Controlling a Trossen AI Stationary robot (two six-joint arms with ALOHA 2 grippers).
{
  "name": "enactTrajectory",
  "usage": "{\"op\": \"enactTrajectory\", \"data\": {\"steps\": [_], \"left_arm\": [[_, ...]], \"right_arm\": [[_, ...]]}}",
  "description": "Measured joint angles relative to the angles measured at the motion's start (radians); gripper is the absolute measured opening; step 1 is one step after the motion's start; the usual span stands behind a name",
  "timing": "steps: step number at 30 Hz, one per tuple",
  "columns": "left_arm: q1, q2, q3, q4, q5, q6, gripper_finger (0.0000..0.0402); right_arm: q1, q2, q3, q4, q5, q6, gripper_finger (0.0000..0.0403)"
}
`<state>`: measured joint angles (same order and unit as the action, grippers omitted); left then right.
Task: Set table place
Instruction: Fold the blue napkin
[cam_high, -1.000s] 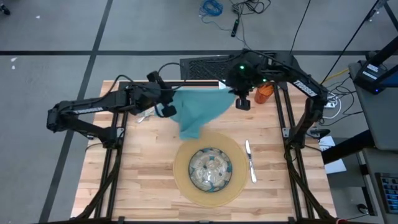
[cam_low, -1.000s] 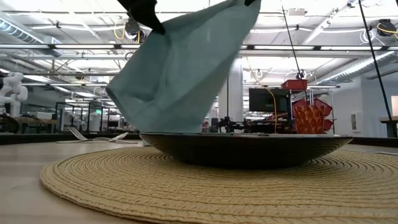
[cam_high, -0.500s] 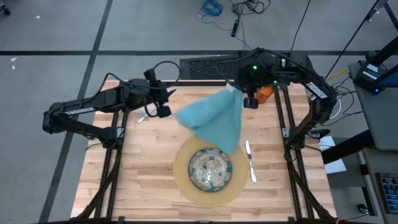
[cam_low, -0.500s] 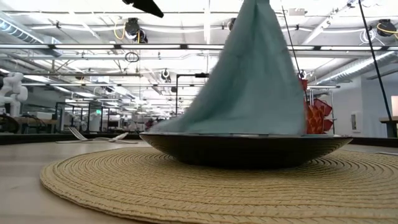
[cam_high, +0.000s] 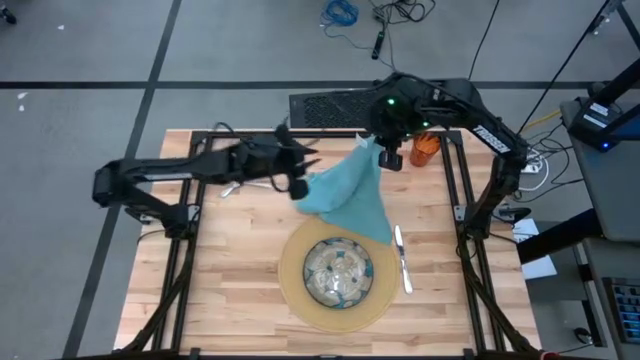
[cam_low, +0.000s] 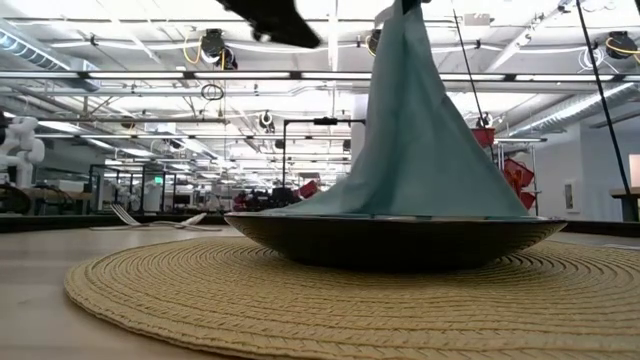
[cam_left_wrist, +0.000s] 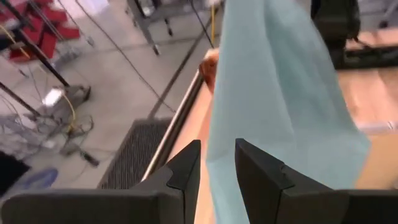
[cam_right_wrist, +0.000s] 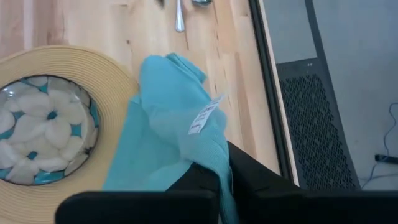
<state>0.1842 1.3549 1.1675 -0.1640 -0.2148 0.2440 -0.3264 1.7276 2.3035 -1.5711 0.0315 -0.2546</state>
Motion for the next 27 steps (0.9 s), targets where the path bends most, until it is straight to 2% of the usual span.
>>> {"op": "enactTrajectory", "data": {"steps": [2,6,13,17,21,24,27], "left_arm": [[-0.025,0.055,0.0,0.098,-0.017,0.022,0.0084],[-0.062,0.134,-0.001,0.287,-0.135,0.091,0.0098],[-0.066,0.216,-0.001,0.488,-0.158,0.103,0.0159],[-0.052,0.233,-0.001,0.533,-0.177,0.106,0.0186],[-0.039,0.24,-0.001,0.577,-0.229,0.128,0.0195],[-0.038,0.23,-0.001,0.533,-0.301,0.174,0.0196],[-0.038,0.195,-0.001,0.437,-0.403,0.23,0.0196]], "right_arm": [[0.0,0.013,0.0,0.0,0.0,-0.006,0.0],[-0.005,0.027,0.0,0.003,-0.001,-0.016,0.0],[0.005,0.026,0.0,0.032,-0.003,-0.025,0.0],[-0.004,0.025,0.0,0.097,0.0,-0.051,0.0],[-0.029,0.025,0.0,0.218,-0.003,-0.083,0.0],[-0.036,0.025,0.0,0.305,-0.08,-0.102,0.0],[-0.017,0.017,0.001,0.287,-0.159,-0.099,0.0]]}}
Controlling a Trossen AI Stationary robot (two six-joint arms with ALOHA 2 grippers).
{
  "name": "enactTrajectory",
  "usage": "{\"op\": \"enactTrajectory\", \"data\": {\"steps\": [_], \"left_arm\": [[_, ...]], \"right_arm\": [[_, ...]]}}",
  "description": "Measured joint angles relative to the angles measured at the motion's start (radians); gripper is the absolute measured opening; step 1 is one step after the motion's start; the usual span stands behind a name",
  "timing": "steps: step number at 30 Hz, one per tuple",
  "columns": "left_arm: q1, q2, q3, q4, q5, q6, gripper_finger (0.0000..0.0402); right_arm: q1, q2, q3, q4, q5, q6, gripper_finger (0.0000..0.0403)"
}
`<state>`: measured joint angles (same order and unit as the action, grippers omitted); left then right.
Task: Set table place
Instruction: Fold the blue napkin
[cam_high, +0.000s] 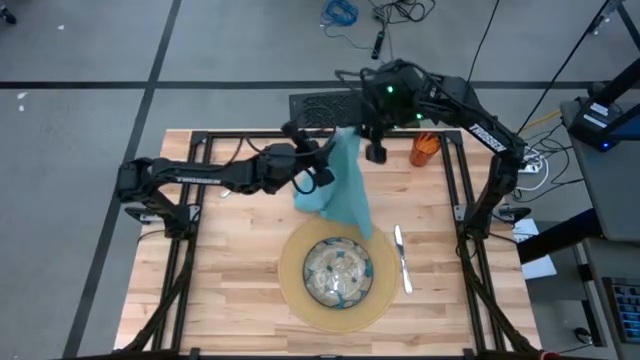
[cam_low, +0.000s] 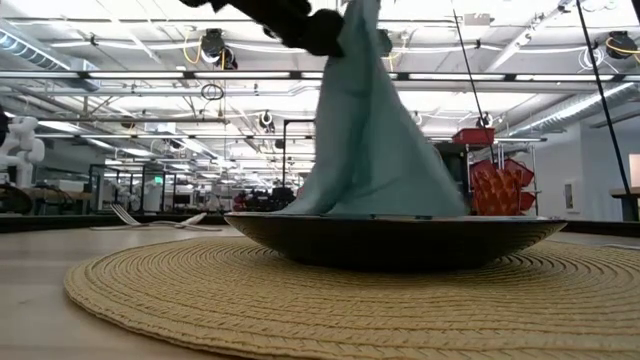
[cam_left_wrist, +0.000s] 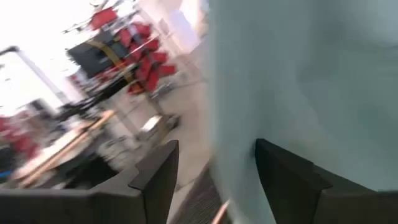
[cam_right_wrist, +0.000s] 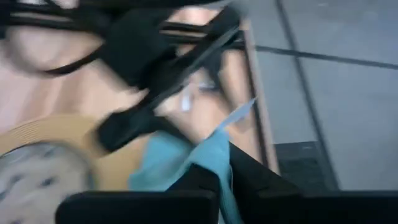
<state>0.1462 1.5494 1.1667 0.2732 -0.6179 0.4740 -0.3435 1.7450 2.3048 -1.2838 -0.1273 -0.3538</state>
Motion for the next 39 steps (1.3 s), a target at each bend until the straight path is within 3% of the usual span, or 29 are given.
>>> {"op": "enactTrajectory", "data": {"steps": [2,5,9,14,19,21,23,26,29,34,39], "left_arm": [[-0.005,-0.044,0.0,-0.106,-0.061,0.038,0.0196],[-0.004,-0.127,0.0,-0.235,-0.122,0.077,0.0196],[-0.003,-0.289,0.0,-0.341,-0.144,0.089,0.0196],[0.0,-0.464,0.002,-0.423,-0.145,0.059,0.0196],[0.0,-0.538,0.002,-0.602,-0.117,-0.061,0.0196],[0.0,-0.54,0.002,-0.67,-0.115,-0.103,0.0196],[0.0,-0.532,0.002,-0.741,-0.103,-0.145,0.0196],[0.002,-0.505,-0.003,-0.829,-0.022,-0.193,0.0196],[0.011,-0.472,-0.052,-0.836,0.088,-0.207,0.0196],[0.057,-0.449,-0.233,-0.653,0.131,-0.206,0.0196],[0.193,-0.449,-0.432,-0.395,0.345,-0.257,0.0196]], "right_arm": [[0.016,-0.002,0.0,-0.098,-0.033,0.027,0.0],[0.026,0.01,0.0,-0.291,-0.221,0.062,0.0002],[0.083,-0.002,-0.053,-0.296,-0.343,0.085,0.0025],[0.18,-0.012,-0.067,-0.285,-0.389,0.078,0.0102],[0.251,-0.006,-0.07,-0.215,-0.412,0.13,0.0188],[0.273,-0.006,-0.069,-0.207,-0.386,0.162,0.0215],[0.289,-0.006,-0.078,-0.23,-0.278,0.188,0.0234],[0.303,-0.008,-0.117,-0.284,-0.118,0.255,0.0242],[0.312,-0.022,-0.22,-0.27,-0.08,0.308,0.0238],[0.358,-0.085,-0.529,-0.013,-0.08,0.329,0.0218],[0.372,-0.208,-0.857,0.248,-0.04,0.414,0.0196]]}}
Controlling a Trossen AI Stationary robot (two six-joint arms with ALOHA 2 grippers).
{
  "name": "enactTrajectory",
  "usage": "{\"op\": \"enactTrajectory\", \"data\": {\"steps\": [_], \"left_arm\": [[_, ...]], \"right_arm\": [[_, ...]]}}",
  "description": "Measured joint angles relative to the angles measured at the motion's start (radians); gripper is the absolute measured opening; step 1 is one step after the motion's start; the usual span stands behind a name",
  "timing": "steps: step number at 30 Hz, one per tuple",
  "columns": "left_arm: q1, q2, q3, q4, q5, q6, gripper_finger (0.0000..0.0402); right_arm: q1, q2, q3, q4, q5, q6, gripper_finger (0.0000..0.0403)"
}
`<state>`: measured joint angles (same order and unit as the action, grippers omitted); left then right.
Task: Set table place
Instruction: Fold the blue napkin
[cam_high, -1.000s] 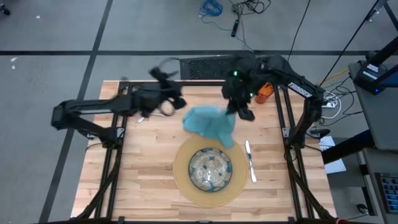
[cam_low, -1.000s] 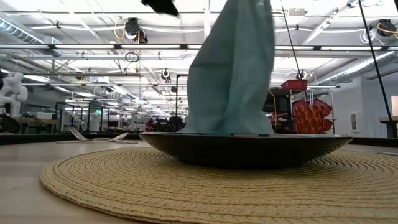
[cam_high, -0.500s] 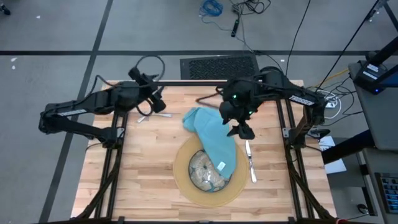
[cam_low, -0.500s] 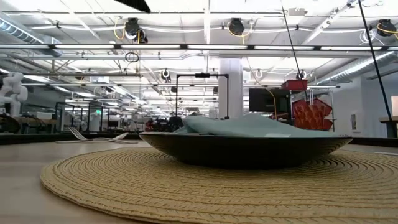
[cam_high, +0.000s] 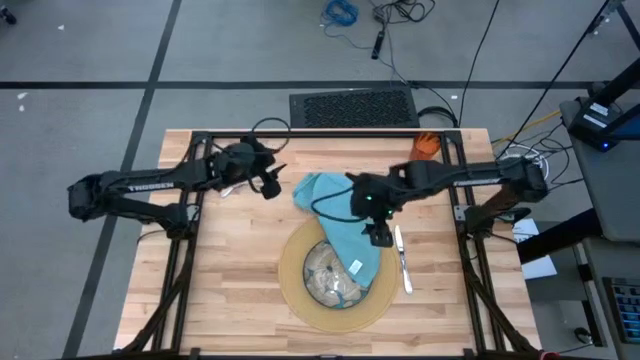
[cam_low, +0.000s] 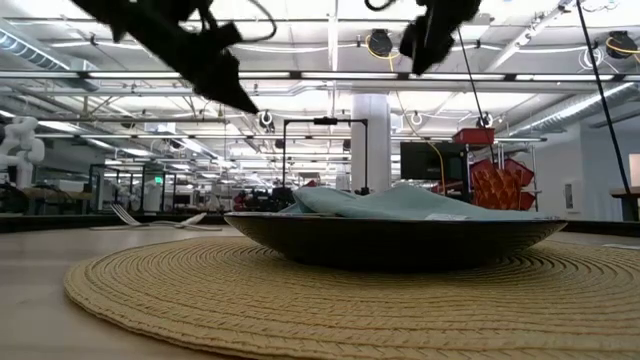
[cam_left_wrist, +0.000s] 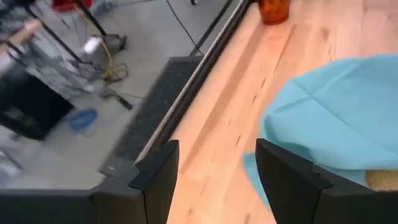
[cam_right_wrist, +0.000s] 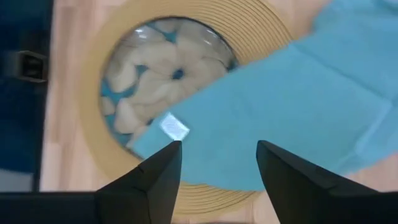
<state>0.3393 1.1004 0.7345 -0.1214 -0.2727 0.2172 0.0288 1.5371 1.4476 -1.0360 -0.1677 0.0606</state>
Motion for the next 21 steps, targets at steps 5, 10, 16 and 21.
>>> {"op": "enactTrajectory", "data": {"steps": [5,10,16,21], "left_arm": [[0.144,0.039,-0.098,0.197,0.253,-0.132,0.0196],[0.209,0.179,-0.107,0.276,0.526,-0.332,0.0196],[0.206,0.344,-0.11,0.257,0.736,-0.556,0.0196],[0.133,0.358,-0.109,0.247,0.767,-0.717,0.0196]], "right_arm": [[0.0,-0.137,-0.246,0.304,0.02,0.105,0.0181],[0.0,-0.192,-0.39,0.585,0.02,0.134,0.0173],[0.004,-0.186,-0.415,0.61,0.012,0.112,0.0171],[0.022,-0.186,-0.417,0.598,0.013,0.048,0.0171]]}}
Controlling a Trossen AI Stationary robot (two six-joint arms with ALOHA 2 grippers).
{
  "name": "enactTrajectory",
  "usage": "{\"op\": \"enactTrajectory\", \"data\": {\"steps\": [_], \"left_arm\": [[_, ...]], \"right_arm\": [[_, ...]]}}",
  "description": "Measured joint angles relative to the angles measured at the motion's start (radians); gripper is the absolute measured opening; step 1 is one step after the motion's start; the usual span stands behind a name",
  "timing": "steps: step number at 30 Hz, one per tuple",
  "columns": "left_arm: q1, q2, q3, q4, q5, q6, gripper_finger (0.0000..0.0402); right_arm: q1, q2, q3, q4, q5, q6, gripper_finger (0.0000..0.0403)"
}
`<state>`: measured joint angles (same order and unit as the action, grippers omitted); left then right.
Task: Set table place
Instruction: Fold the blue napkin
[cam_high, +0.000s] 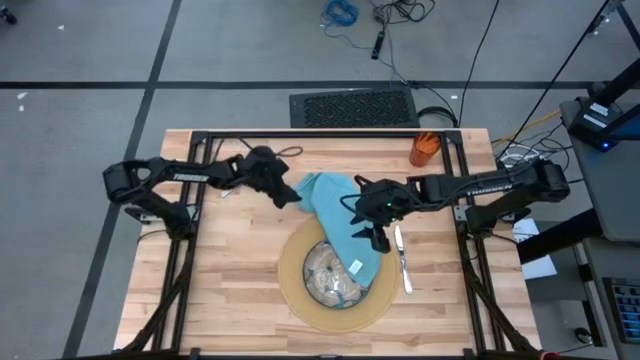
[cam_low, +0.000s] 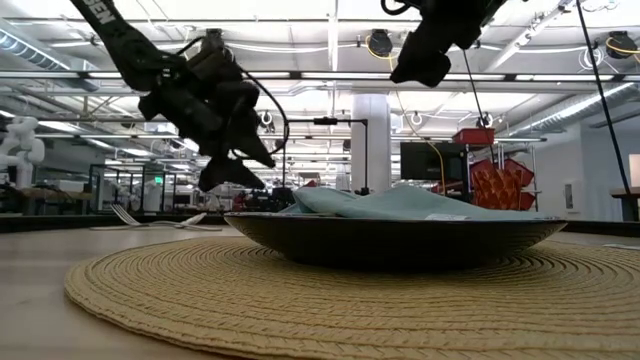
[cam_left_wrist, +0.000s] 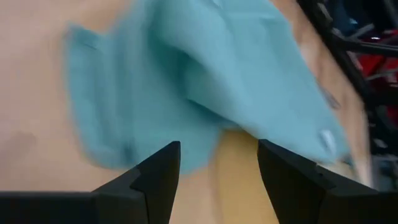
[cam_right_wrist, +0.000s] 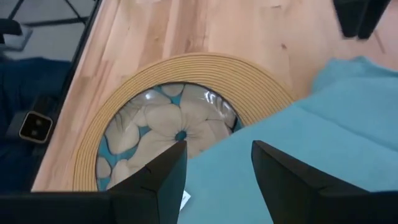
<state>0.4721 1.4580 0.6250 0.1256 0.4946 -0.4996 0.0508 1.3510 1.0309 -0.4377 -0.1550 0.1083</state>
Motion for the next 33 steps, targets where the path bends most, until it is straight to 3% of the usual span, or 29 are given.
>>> {"op": "enactTrajectory", "data": {"steps": [4,9,15,17,21,33], "left_arm": [[-0.092,-0.009,-0.005,0.013,-0.043,-0.129,0.0196],[-0.188,0.005,-0.108,0.128,-0.145,-0.322,0.0196],[-0.196,0.005,-0.27,0.56,-0.298,-0.542,0.0196],[-0.195,0.008,-0.283,0.583,-0.341,-0.576,0.0196],[-0.205,0.056,-0.296,0.575,-0.357,-0.638,0.0196],[-0.265,0.234,-0.291,0.836,-0.394,-0.768,0.0196]], "right_arm": [[0.011,0.0,0.0,-0.018,0.006,-0.064,0.0171],[0.01,0.0,-0.017,-0.033,0.007,-0.122,0.0171],[0.006,0.0,-0.11,0.041,0.007,-0.166,0.0171],[0.001,0.0,-0.139,0.069,0.006,-0.171,0.0171],[-0.008,0.0,-0.157,0.087,0.006,-0.173,0.0171],[-0.008,-0.004,-0.157,0.119,0.002,-0.181,0.0171]]}}
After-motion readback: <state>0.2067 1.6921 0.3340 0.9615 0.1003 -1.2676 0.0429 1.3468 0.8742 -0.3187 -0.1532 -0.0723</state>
